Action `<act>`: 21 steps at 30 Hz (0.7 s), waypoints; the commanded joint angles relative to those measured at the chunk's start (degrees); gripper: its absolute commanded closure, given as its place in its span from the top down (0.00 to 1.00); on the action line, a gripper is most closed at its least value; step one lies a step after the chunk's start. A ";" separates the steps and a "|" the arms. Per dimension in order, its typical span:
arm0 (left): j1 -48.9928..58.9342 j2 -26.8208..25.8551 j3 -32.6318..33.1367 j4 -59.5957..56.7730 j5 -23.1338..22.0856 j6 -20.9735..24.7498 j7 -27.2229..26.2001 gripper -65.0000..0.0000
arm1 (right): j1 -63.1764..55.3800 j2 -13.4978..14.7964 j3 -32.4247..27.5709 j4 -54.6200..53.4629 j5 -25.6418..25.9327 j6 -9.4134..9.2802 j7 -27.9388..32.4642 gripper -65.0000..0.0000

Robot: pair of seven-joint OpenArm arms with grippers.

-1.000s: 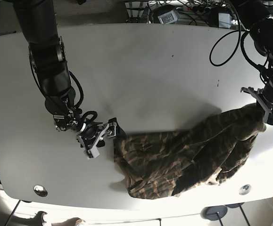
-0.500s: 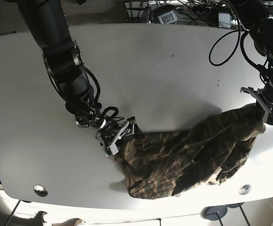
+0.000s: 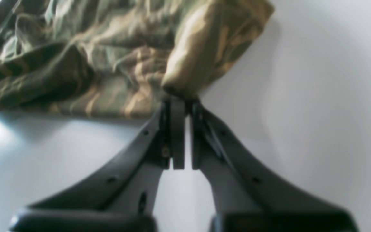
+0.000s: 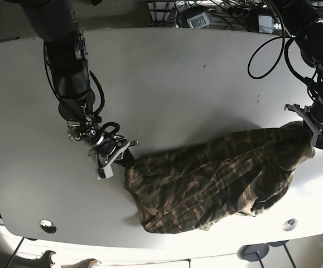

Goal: Fold the T-shirt properly
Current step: 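Regrasp the shirt edges with both grippers and pull them apart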

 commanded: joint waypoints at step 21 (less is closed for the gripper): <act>-7.11 4.63 9.11 1.12 -0.25 0.47 -1.30 0.00 | -34.62 6.30 33.02 57.19 0.67 3.68 -22.67 0.03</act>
